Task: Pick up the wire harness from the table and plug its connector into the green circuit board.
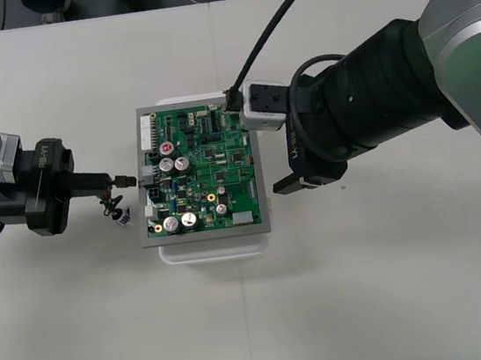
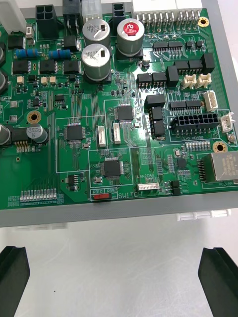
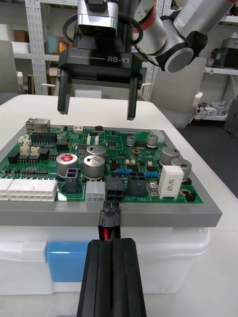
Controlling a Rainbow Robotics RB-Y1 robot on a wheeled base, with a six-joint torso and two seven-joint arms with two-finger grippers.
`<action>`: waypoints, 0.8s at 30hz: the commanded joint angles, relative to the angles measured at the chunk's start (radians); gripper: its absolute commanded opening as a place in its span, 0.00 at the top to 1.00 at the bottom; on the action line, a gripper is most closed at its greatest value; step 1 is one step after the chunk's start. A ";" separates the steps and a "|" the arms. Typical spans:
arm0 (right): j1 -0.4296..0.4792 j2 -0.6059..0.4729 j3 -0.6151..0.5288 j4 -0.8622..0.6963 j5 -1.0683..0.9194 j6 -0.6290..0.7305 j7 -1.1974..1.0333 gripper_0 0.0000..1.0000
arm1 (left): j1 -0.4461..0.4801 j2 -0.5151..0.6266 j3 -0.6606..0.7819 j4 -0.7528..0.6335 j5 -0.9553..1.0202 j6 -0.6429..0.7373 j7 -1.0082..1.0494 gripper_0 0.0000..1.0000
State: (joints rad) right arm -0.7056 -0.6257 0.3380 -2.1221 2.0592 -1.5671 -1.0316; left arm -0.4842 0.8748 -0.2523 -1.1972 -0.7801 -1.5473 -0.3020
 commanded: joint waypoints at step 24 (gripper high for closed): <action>0.020 0.040 -0.028 -0.035 0.027 -0.004 -0.001 0.00 | -0.047 -0.031 -0.007 -0.042 -0.015 -0.024 -0.060 1.00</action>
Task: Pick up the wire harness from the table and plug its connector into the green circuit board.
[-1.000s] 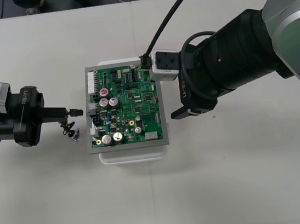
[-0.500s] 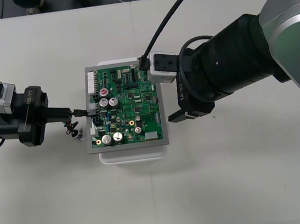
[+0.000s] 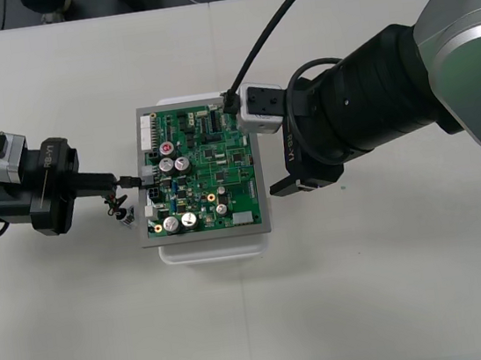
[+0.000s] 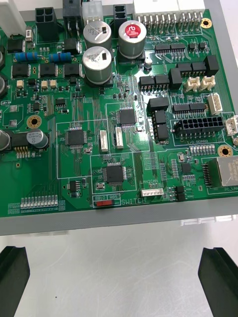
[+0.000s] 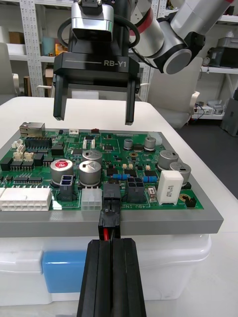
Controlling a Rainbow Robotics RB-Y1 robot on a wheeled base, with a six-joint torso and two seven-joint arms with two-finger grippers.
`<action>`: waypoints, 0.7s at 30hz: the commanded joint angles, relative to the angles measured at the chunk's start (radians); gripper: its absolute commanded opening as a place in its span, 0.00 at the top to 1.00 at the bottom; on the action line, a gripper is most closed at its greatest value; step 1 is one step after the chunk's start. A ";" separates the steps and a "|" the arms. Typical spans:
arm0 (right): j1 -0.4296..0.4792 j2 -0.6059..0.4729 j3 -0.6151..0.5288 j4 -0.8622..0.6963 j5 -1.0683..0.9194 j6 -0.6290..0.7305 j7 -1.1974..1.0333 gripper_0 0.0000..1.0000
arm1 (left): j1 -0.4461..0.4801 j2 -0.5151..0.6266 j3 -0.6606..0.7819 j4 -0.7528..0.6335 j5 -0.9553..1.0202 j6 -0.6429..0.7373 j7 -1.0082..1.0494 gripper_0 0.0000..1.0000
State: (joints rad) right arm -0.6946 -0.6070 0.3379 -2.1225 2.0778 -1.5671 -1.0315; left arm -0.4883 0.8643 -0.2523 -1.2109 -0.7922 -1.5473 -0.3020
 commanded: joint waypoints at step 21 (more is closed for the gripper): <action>0.038 0.039 -0.023 -0.042 0.016 -0.004 0.013 0.00 | -0.042 -0.025 -0.008 -0.030 -0.013 -0.024 -0.074 1.00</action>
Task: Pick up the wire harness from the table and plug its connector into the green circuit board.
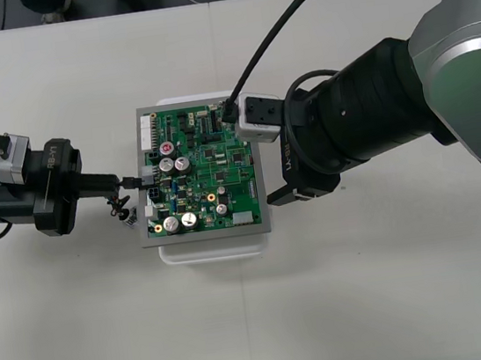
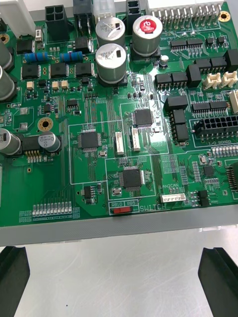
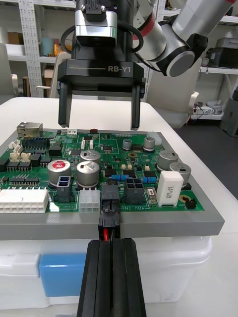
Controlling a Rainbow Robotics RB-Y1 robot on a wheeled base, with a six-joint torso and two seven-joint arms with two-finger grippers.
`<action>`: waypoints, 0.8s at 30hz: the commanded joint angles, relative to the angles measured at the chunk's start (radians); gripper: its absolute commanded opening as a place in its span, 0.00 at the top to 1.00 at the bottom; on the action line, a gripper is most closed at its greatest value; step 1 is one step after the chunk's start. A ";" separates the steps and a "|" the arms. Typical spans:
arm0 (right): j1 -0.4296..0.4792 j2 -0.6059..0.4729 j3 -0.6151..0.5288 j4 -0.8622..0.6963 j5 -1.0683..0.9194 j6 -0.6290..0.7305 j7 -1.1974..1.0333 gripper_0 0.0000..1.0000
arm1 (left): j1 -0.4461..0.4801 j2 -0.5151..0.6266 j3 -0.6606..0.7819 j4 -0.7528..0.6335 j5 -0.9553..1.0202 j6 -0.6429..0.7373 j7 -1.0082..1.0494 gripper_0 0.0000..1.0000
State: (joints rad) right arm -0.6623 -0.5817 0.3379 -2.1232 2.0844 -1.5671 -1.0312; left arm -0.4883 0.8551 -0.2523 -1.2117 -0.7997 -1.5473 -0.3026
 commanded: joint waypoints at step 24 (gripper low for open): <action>0.004 0.033 0.007 -0.046 0.069 -0.004 0.068 0.00 | -0.056 -0.039 -0.008 -0.029 -0.007 -0.024 -0.092 1.00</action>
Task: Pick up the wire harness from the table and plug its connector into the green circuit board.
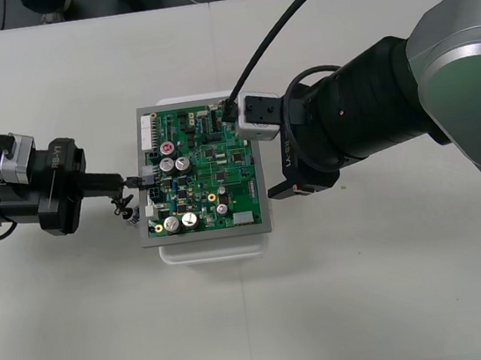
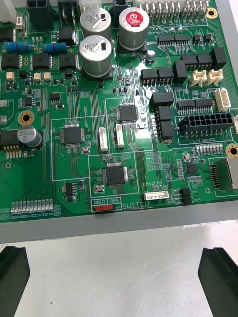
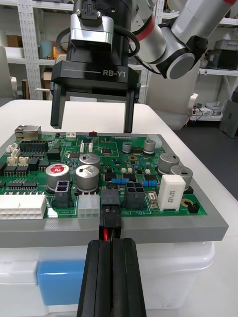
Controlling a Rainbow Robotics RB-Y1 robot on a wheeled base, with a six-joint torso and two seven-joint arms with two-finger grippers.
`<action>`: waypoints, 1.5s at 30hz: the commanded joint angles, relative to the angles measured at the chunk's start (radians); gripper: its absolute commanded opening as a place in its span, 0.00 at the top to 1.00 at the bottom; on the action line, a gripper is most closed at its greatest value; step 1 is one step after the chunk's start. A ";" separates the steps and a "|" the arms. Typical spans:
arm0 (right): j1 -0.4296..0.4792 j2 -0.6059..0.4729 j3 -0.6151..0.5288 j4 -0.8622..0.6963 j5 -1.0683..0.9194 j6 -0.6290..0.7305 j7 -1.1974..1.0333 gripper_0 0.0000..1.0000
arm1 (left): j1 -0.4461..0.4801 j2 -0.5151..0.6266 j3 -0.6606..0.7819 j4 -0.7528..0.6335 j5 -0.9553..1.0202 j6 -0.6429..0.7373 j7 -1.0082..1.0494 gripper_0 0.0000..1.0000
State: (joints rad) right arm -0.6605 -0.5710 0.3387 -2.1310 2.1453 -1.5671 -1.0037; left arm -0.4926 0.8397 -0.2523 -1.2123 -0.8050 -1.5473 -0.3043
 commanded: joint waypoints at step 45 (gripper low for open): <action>0.004 0.028 0.006 -0.038 0.005 -0.004 0.068 0.00 | -0.058 -0.037 -0.007 -0.029 -0.025 -0.024 -0.082 1.00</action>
State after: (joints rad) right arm -0.6604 -0.5608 0.3388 -2.1346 2.1481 -1.5674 -0.9474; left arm -0.5032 0.8242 -0.2523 -1.2123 -0.8276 -1.5473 -0.3286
